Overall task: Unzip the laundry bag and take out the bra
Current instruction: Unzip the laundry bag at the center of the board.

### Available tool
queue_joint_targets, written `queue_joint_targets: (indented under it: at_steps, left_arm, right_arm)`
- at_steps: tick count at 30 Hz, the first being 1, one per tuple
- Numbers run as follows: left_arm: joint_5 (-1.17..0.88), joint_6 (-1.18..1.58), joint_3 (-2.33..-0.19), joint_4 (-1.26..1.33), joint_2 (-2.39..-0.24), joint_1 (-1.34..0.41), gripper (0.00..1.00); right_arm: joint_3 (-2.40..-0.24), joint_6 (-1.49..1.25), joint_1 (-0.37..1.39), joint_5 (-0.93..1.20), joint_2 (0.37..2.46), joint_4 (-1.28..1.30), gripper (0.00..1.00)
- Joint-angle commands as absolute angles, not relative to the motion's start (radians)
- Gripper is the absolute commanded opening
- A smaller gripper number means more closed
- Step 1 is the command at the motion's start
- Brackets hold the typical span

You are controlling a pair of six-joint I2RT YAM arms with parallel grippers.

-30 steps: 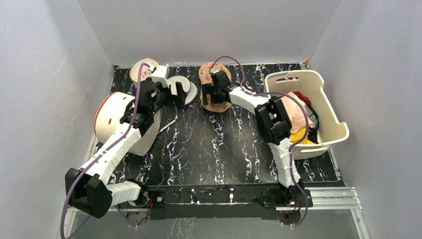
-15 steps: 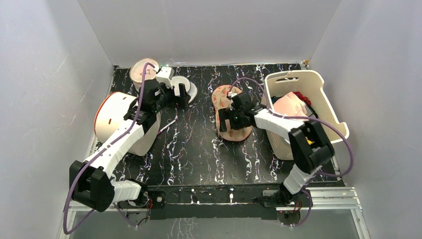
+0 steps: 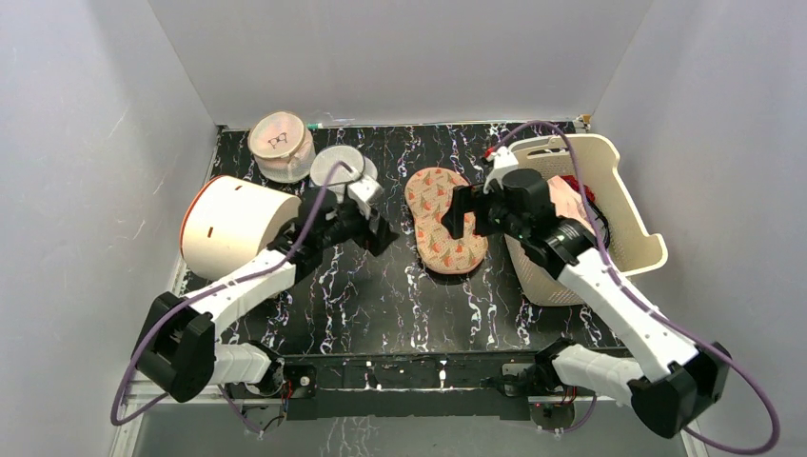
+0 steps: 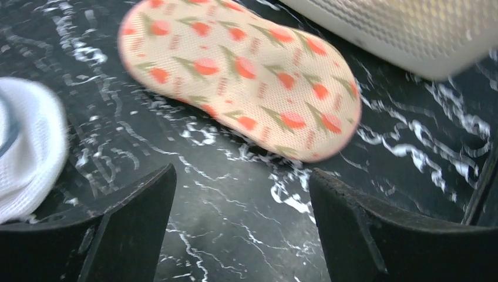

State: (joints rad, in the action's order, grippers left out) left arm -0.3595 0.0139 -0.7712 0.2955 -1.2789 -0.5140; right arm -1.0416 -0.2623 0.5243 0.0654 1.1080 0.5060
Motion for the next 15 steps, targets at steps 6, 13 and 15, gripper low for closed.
queue_joint_targets:
  at_steps: [6, 13, 15]
  left_arm:
    - [-0.185, -0.549, -0.661, 0.271, -1.259, -0.856, 0.77]
    - [-0.162, -0.741, -0.645, 0.356, -1.351, -0.886, 0.9]
    - [-0.134, -0.821, -0.661, 0.383, -1.407, -0.886, 0.93]
  right_arm:
    - [-1.042, -0.302, 0.526, 0.093, 0.876, 0.586, 0.98]
    - [-1.043, -0.332, 0.526, 0.13, 0.766, 0.644, 0.98]
    - [-1.052, -0.328, 0.526, 0.125, 0.745, 0.659, 0.98]
